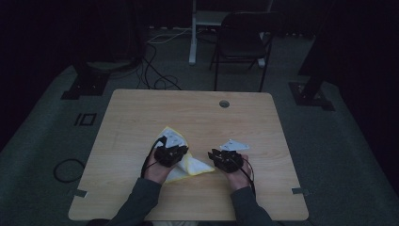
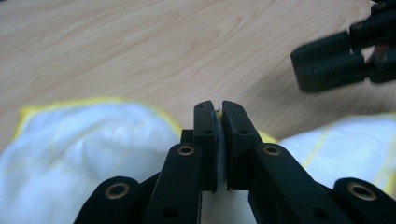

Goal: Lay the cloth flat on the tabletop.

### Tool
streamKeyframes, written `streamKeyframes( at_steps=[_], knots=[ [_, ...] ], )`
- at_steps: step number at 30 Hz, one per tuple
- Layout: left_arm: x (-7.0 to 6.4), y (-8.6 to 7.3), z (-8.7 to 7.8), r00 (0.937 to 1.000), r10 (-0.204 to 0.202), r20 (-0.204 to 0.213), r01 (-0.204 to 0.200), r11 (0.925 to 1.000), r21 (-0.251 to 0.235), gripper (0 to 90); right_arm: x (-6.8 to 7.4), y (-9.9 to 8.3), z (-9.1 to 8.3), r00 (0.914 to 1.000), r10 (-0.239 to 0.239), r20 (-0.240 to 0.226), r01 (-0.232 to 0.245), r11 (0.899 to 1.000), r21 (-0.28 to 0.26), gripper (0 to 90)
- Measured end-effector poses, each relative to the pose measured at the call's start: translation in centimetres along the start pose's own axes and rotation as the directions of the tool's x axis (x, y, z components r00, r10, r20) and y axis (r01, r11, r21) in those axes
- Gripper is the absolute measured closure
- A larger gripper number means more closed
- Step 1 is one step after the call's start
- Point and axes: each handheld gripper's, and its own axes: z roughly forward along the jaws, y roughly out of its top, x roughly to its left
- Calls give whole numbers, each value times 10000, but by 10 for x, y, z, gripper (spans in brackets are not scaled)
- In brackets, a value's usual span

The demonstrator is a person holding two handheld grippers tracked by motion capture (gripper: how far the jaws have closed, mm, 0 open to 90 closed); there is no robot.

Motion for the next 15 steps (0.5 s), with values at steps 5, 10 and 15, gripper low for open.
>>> streamKeyframes(
  at_steps=[5,10,15],
  knots=[
    [9,-30,-13,9984,-553,-103,554,9984,132,856,5,1,5,9998,-100,-150,101,9999,53,728],
    [19,-53,-17,9964,-799,-282,810,9958,414,852,14,2,14,9989,-244,-400,251,9996,160,730],
    [24,-61,-26,9951,-950,-272,954,9953,157,795,28,4,24,9956,-513,-780,535,9982,261,731]
  ],
)
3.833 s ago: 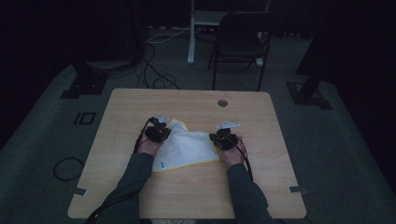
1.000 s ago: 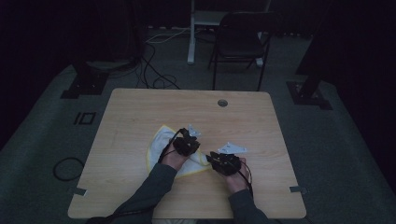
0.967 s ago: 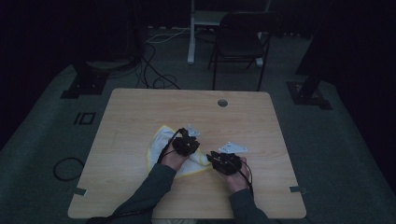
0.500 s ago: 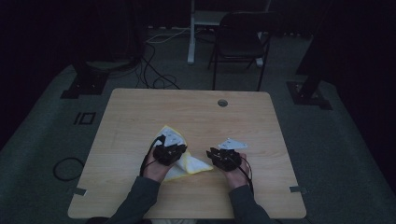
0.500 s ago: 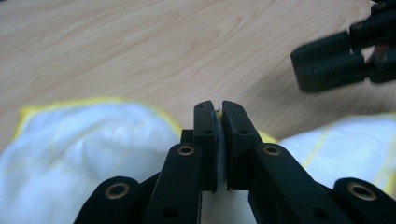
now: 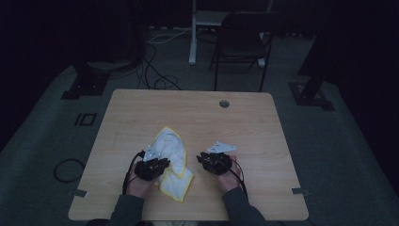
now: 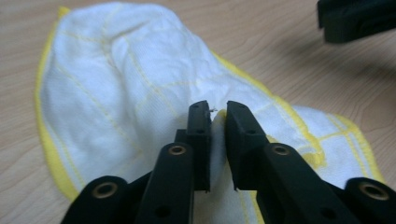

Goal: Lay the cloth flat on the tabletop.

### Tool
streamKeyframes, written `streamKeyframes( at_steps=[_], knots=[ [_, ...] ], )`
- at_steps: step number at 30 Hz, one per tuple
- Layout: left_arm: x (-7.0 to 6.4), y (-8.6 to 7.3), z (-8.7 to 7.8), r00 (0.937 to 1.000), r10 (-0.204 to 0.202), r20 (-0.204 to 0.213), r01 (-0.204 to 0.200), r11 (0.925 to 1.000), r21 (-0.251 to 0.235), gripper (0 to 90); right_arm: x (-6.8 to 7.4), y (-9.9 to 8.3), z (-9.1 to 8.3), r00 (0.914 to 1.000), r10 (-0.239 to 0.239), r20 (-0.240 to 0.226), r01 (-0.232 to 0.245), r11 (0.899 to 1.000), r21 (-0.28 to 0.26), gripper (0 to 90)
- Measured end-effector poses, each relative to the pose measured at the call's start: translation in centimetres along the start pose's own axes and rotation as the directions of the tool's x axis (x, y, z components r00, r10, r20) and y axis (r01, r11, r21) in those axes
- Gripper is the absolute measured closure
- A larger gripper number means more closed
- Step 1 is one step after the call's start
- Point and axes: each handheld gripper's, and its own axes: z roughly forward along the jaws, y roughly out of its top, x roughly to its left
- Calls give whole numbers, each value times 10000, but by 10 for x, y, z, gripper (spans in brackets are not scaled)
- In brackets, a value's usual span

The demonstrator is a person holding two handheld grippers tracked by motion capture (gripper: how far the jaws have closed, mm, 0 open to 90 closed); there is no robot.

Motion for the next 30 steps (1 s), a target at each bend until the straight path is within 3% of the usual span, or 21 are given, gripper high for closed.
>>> streamKeyframes(
  at_steps=[4,8,15,27,30],
  knots=[
    [2,0,-9,10000,36,-91,-39,9994,-336,733,10,1,4,9995,-183,-262,184,9998,40,724],
    [7,-2,-21,9994,-157,-296,140,9983,-567,725,28,2,7,9960,-673,-592,673,9977,-16,690],
    [13,-14,-25,9978,-370,-548,354,9989,-307,742,49,-1,16,9884,-1136,-1012,1162,9930,199,610],
    [19,-26,-25,9930,-728,-931,740,9972,94,786,61,-8,31,9803,-1757,-908,1839,9787,912,529],
    [22,-28,-25,9901,-876,-1100,893,9960,104,792,64,-9,35,9766,-2020,-738,2098,9704,1195,537]
  ],
)
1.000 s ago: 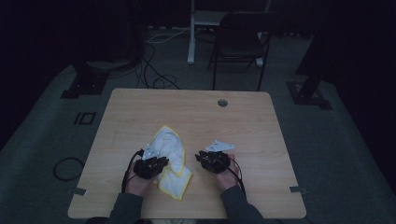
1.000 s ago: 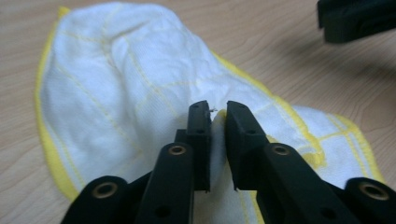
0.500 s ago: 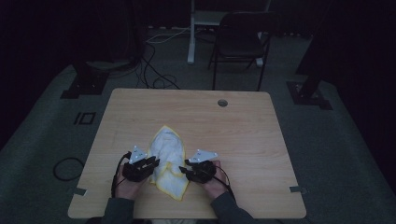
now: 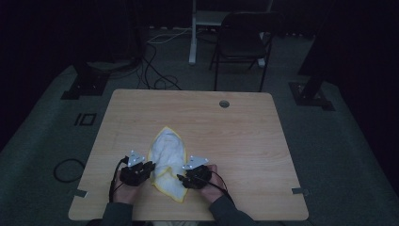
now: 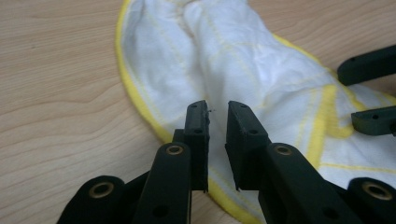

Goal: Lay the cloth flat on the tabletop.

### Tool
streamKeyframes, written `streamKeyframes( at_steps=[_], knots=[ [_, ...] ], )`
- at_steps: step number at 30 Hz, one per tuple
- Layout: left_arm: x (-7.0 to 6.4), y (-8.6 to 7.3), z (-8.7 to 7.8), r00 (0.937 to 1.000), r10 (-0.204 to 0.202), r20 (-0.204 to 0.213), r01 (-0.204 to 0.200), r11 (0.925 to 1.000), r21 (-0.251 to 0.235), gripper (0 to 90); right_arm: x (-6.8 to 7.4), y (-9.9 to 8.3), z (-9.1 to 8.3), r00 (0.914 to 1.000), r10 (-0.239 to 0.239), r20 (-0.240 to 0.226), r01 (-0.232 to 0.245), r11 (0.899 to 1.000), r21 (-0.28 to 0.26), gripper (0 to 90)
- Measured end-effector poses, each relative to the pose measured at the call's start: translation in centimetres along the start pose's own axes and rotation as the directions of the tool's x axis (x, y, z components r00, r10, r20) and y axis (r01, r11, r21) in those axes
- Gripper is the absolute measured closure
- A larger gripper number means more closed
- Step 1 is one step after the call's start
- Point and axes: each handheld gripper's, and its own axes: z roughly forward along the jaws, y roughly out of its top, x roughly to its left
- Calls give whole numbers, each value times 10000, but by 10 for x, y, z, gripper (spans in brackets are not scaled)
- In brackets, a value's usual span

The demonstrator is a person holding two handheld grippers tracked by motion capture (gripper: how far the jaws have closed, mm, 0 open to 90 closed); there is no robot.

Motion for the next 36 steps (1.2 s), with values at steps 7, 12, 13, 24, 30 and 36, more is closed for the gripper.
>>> streamKeyframes(
  at_steps=[7,12,13,24,30,36],
  knots=[
    [-2,-2,7,9999,122,84,-126,9986,521,812,-3,1,-3,9996,-6,266,7,10000,-55,807],
    [-4,-3,14,9998,197,49,-201,9960,876,837,-8,1,-8,9989,156,440,-148,9997,-193,842],
    [-4,-4,15,9998,185,54,-189,9955,924,842,-10,1,-9,9987,141,491,-130,9996,-238,844],
    [-4,-3,17,9997,225,45,-229,9940,1072,850,-43,0,-29,9907,661,1187,-612,9971,-452,856],
    [-4,-1,19,9994,351,-21,-347,9928,1149,852,-63,-4,-38,9828,933,1593,-875,9952,-430,858],
    [-3,2,21,9984,541,-149,-519,9911,1225,853,-82,-12,-45,9734,1329,1866,-1276,9910,-405,859]
  ],
)
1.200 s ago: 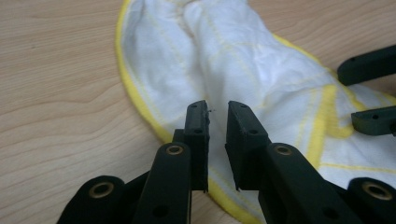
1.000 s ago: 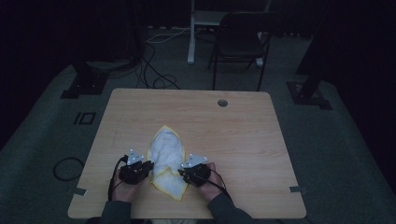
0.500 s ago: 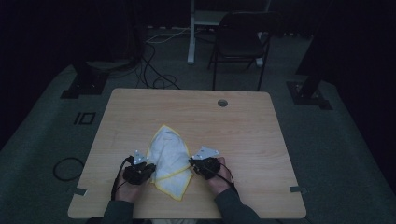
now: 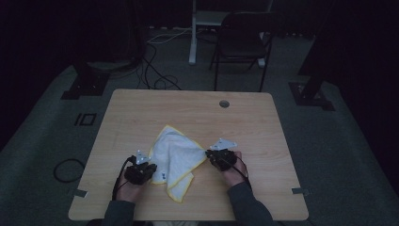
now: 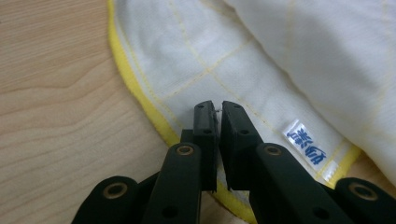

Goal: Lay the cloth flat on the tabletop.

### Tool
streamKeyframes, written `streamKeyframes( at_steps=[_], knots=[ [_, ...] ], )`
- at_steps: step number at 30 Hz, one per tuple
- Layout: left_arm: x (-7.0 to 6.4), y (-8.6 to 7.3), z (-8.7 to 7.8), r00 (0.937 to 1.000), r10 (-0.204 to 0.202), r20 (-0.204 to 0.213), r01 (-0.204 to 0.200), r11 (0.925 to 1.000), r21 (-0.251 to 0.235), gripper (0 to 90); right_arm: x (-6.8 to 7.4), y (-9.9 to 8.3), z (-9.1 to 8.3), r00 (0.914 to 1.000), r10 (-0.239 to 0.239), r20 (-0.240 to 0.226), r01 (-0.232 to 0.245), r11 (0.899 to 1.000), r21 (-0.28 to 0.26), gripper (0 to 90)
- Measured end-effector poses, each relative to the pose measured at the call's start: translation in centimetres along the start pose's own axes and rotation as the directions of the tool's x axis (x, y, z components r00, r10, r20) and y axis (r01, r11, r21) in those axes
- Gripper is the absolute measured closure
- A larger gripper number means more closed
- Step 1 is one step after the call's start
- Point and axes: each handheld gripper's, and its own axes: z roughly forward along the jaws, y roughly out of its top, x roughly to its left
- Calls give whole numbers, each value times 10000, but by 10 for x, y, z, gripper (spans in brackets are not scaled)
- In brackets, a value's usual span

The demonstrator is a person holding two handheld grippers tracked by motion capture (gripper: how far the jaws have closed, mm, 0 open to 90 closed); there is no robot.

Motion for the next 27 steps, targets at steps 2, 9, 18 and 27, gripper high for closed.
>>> streamKeyframes(
  at_steps=[2,9,18,27],
  knots=[
    [1,1,1,10000,52,-52,-52,10000,55,853,-6,-3,-1,9999,114,91,-115,9999,91,859],
    [5,9,5,9996,218,-197,-214,9995,214,852,-24,-12,-2,9985,388,386,-400,9988,291,859],
    [18,24,15,9956,655,-669,-624,9969,477,841,-43,-20,-5,9943,784,726,-814,9959,391,859],
    [32,38,25,9859,1022,-1322,-932,9930,728,831,-59,-29,-12,9889,1015,1082,-1075,9929,509,859]
  ],
)
